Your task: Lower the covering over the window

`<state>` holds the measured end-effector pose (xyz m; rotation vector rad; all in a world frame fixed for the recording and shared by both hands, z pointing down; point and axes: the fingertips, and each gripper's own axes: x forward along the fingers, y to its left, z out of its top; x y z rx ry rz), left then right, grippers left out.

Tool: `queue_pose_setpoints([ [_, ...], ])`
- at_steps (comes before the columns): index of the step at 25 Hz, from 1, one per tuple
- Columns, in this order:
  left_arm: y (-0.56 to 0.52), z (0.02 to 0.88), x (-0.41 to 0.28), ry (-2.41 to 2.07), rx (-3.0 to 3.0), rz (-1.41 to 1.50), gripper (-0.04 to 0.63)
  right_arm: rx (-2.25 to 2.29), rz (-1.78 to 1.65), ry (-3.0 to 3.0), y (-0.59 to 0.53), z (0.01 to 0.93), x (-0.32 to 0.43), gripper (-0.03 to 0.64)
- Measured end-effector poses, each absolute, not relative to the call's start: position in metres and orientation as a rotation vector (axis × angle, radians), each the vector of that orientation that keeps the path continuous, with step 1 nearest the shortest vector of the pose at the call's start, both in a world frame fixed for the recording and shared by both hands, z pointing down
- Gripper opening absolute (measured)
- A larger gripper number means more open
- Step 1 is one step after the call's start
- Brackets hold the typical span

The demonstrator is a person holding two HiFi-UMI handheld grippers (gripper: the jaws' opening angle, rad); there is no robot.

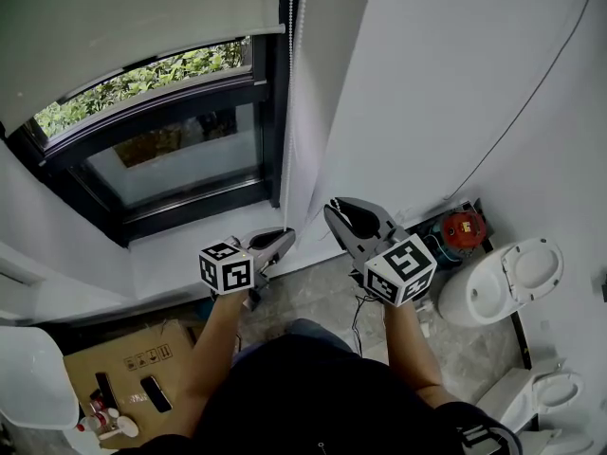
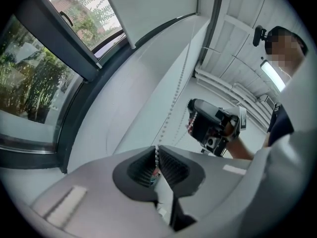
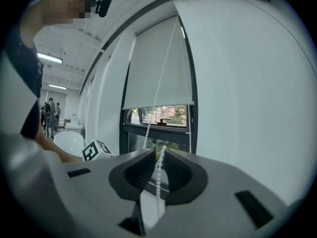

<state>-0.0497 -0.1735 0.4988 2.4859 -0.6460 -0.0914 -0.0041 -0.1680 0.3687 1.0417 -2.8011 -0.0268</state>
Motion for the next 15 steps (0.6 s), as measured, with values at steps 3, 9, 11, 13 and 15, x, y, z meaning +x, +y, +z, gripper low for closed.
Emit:
queue_pose_setpoints([
  [3,-0.175,0.499,-0.051,-0.648,2.485,-0.097,0.025,1.102,-0.125,-2.808,-0.169,0.341,-0.004,0.017],
  [9,-0.175,0.5,-0.052,-0.643,2.487,-0.096,0.025,1.04,-0.128,-2.91,-0.168,0.313,-0.021,0.018],
  [11,-0.174,0.499,-0.052,-0.64,2.488,-0.096,0.025,1.012,-0.117,-2.909,-0.169,0.318,-0.031,0.018],
  [13,-0.173,0.499,-0.053,-0.637,2.489,-0.095,0.025,0.963,-0.086,-2.912,-0.172,0.324,-0.044,0.036],
  [15,-0.173,0.499,-0.054,-0.637,2.489,-0.1,0.025,0.904,-0.039,-2.914,-0.175,0.33,-0.057,0.098],
])
